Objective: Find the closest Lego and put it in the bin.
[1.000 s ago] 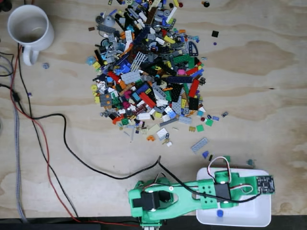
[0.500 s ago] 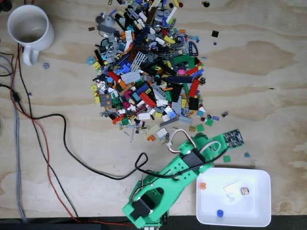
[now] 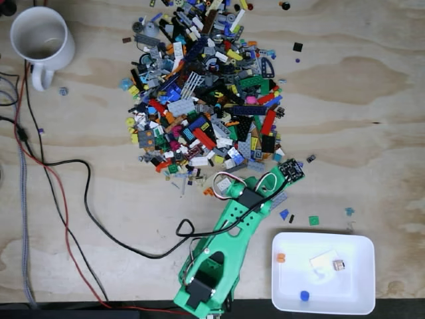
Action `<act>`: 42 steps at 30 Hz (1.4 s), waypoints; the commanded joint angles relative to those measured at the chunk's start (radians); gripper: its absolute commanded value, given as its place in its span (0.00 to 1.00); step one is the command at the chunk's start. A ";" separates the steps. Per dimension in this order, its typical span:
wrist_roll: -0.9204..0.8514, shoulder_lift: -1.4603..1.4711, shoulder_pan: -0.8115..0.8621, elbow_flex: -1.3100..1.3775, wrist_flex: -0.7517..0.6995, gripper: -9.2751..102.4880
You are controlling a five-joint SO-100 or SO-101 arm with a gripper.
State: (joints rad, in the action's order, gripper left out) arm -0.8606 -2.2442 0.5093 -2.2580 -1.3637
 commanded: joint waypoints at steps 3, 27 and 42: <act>-0.038 0.052 0.086 0.020 0.091 0.28; -0.189 0.347 0.318 -0.064 0.485 0.26; -0.238 0.405 0.307 -0.158 0.624 0.18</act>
State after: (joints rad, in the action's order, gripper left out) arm -1.0953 -1.8469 0.8191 -2.4176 -0.7670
